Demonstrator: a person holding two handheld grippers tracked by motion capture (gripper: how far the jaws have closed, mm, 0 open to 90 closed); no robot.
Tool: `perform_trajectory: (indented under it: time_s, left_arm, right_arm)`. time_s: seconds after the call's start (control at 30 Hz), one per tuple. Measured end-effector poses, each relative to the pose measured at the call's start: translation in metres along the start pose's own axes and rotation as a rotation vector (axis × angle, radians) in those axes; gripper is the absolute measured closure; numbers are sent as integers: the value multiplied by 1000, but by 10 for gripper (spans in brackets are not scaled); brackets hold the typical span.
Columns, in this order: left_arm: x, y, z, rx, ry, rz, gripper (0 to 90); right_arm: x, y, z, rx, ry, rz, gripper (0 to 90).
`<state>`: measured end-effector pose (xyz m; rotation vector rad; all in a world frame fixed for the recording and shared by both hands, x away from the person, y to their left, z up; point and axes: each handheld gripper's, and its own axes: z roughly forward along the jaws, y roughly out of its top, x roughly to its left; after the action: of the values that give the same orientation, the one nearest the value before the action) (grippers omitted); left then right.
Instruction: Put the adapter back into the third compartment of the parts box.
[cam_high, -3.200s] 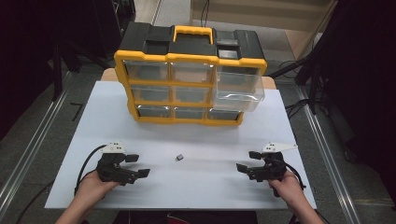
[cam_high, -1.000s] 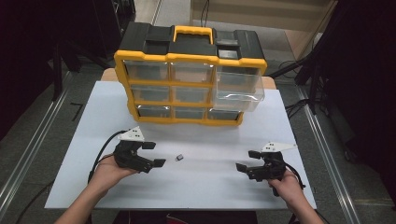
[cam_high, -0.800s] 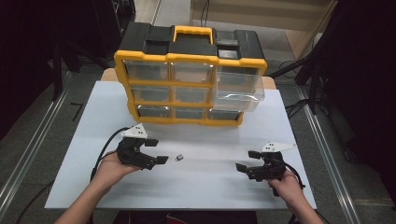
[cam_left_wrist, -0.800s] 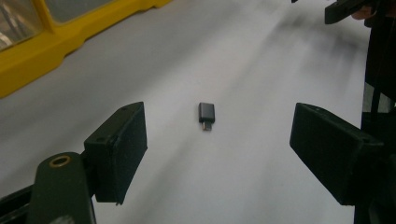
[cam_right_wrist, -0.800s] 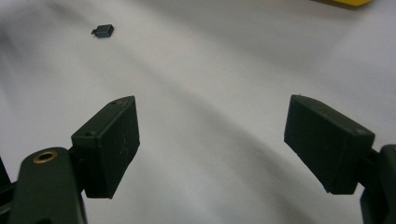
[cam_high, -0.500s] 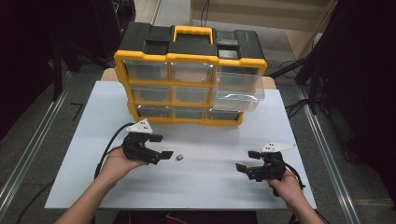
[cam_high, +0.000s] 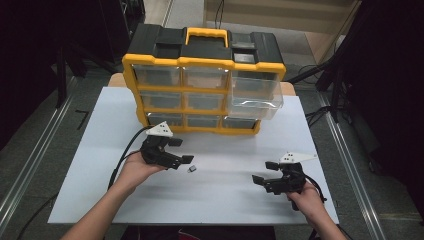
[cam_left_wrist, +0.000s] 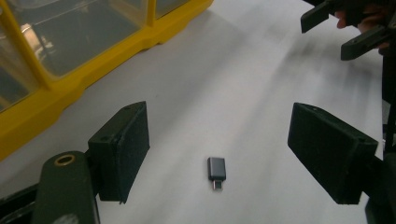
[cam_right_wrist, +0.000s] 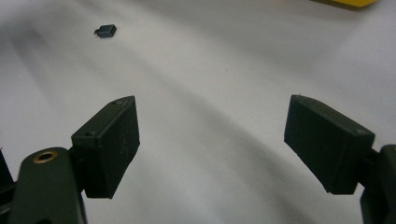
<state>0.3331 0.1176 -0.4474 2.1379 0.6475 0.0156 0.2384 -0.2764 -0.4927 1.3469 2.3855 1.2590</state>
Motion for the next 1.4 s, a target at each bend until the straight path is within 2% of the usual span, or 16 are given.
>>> perform_trajectory:
  time_s: [0.17,0.27,0.33,0.4,0.63,0.7,0.83,1.0,1.13,1.2,1.4]
  left_arm:
    - [-4,8,10,3,5,28,221]
    - [-4,10,16,-14,6,23,242]
    - [-4,9,19,-11,10,28,259]
    - [-4,7,22,7,25,51,258]
    - [-4,2,25,7,15,45,258]
    - [-4,-1,25,6,6,29,258]
    - [-3,-7,25,14,26,42,258]
    - [-2,-11,26,7,11,19,258]
    - [-3,-15,29,23,19,19,257]
    - [-5,-17,31,35,25,35,257]
    - [-8,-21,34,46,19,48,257]
  right_arm:
    - [0,0,0,-1,1,-2,163]
    - [0,0,0,0,2,-4,163]
    - [0,0,0,0,3,-2,163]
    - [0,0,0,-1,1,0,163]
    - [0,-1,-1,1,1,0,163]
    - [0,-1,-1,-2,3,-3,163]
    - [0,0,-1,-3,4,-3,163]
    - [0,0,-1,-1,3,-3,163]
    - [1,0,-1,-3,3,-4,163]
    - [0,0,-1,-2,3,-4,163]
    - [0,0,-1,-1,2,-5,163]
